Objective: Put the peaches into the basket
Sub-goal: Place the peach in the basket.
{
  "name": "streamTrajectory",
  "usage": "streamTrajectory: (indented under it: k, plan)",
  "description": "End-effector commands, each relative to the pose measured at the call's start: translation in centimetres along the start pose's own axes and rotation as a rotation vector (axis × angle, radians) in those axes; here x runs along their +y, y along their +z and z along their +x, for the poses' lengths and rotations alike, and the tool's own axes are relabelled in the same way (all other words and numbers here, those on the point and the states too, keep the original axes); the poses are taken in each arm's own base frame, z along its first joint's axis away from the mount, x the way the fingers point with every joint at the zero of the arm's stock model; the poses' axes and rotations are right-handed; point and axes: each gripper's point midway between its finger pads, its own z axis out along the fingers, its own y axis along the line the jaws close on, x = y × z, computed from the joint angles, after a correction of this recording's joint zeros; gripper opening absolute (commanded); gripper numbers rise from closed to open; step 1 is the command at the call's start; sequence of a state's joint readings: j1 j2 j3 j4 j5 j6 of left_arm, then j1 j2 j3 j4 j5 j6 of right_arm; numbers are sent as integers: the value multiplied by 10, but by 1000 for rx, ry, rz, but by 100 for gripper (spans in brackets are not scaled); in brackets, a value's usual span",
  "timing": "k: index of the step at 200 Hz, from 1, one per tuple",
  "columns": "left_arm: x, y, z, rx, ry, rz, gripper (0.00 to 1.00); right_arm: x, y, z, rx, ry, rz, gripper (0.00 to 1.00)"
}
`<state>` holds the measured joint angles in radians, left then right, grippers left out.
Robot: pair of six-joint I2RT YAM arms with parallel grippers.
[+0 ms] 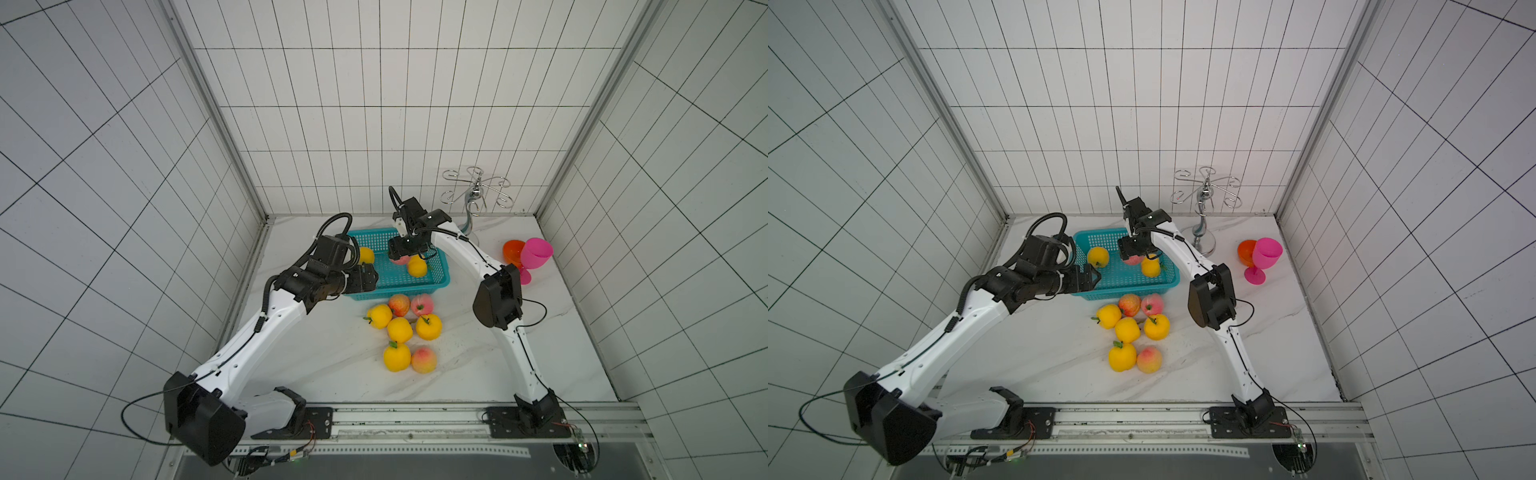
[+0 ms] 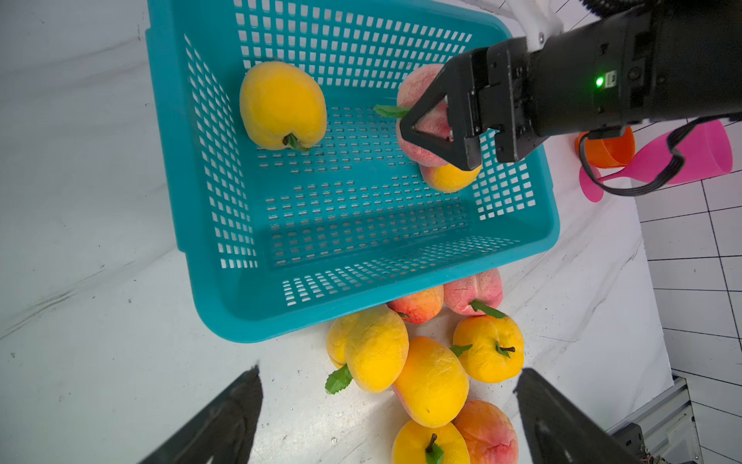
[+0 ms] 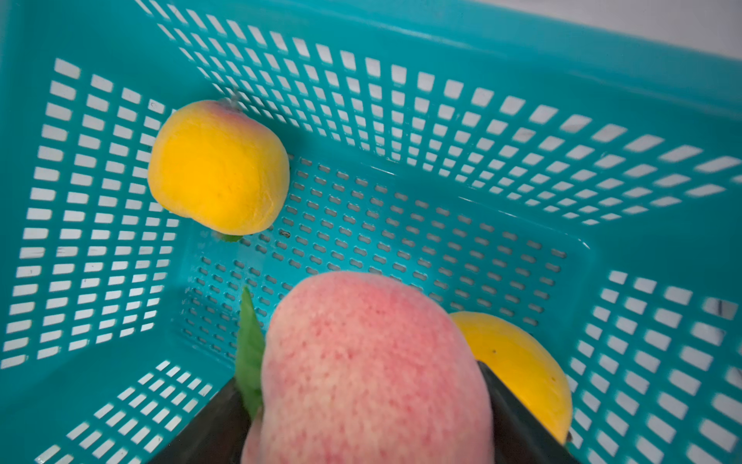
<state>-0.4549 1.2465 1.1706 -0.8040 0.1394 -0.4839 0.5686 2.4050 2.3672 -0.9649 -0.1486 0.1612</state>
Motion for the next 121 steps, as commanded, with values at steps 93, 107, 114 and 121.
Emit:
streamTrajectory:
  k: [93, 107, 114, 121]
  plan:
    - [9, 5, 6, 13, -64, 5, 96, -8, 26, 0, 19, -31, -9, 71]
    - [10, 6, 6, 16, -64, 4, 96, -8, 28, 1, 23, -32, -7, 71]
    - [10, 7, 6, 17, -65, 3, 96, -8, 29, 2, 25, -32, -9, 71]
    - [10, 7, 6, 18, -67, 1, 96, -9, 31, 3, 30, -34, -8, 71]
